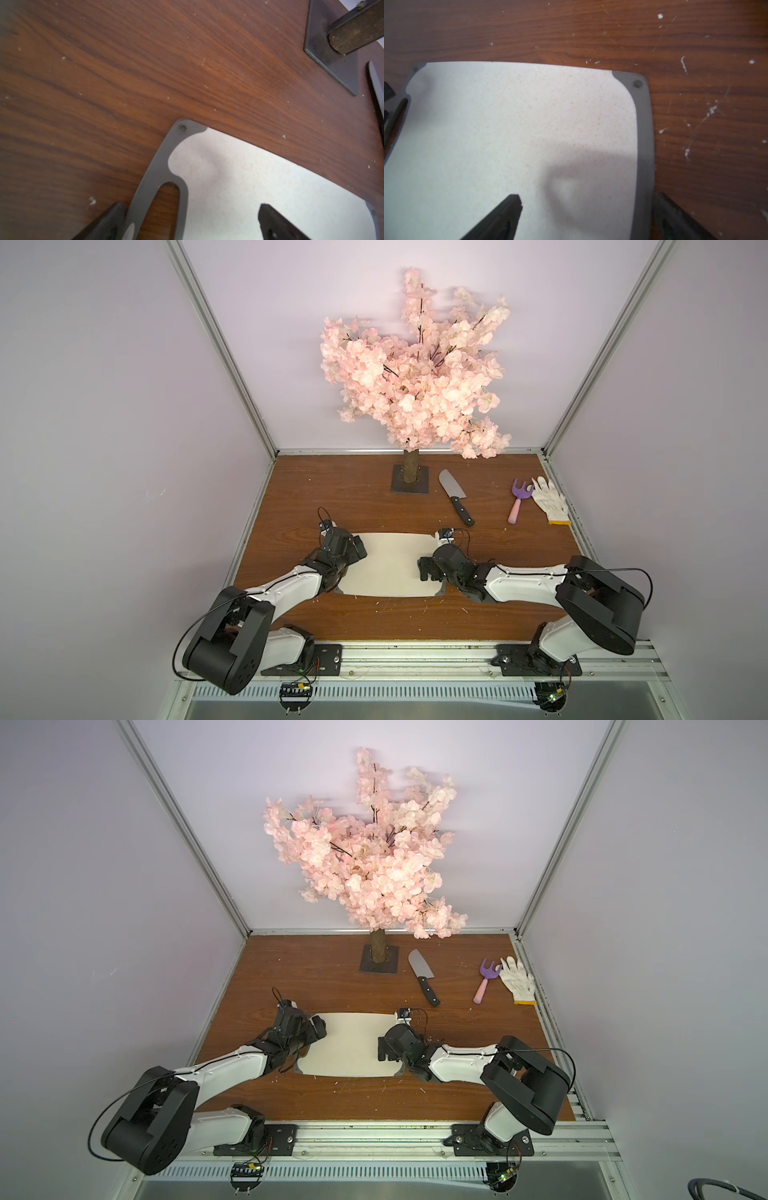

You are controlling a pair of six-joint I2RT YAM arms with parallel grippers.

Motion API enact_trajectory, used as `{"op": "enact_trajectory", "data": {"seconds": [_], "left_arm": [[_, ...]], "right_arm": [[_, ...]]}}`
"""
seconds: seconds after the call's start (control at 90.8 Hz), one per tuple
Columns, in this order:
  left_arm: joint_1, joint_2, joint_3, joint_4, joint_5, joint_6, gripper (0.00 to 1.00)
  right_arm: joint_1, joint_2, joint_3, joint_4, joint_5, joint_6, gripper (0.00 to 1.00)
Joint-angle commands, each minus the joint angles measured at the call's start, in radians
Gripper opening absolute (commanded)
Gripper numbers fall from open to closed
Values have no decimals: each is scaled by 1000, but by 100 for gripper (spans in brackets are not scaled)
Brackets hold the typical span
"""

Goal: Align the knife with the edge of the cutting board
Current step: Adjust the work surface at the center of the board.

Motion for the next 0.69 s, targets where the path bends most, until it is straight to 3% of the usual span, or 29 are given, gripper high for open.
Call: {"op": "enact_trajectory", "data": {"seconds": [0.0,0.275,0.682], "left_arm": [[-129,16,-45,-24,250,-152,100],[-272,144,-25,130,214,-220,100],[-289,225,-53,273,244,-248,100]], "right_arm": [[24,-12,-13,40,-172,-2,100],[7,-40,-37,23,-181,-19,100],[-59,-106,-69,5,-184,-35,100]]}}
